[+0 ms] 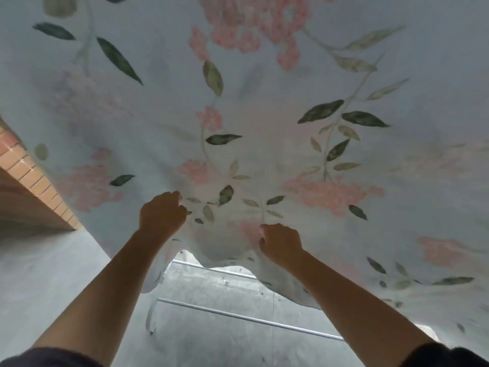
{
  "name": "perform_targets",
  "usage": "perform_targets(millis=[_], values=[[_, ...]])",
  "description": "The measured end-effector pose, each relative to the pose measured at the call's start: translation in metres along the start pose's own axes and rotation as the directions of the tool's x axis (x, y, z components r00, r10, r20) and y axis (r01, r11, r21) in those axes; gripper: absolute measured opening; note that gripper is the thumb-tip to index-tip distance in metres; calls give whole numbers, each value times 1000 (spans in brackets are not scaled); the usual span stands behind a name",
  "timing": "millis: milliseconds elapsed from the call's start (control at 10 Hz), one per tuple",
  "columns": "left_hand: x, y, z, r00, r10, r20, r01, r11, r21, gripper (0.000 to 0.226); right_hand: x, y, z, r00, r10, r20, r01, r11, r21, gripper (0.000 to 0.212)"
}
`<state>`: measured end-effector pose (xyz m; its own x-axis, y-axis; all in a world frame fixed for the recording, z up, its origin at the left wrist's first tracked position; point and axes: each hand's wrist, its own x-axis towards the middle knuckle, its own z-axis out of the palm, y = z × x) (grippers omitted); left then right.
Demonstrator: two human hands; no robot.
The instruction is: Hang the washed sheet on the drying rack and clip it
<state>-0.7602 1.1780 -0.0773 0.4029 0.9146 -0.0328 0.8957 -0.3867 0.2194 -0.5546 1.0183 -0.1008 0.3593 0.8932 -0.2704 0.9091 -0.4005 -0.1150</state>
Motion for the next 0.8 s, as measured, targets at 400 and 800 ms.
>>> perform_targets(millis=[400,800], values=[[13,-66,21,939,8,343,-22,999,36,51,46,-54,36,994,-36,100,27,996,89,60],[-199,54,99,990,142,16,-120,885,-451,36,-156,45,76,968,137,-209,60,684,727,54]])
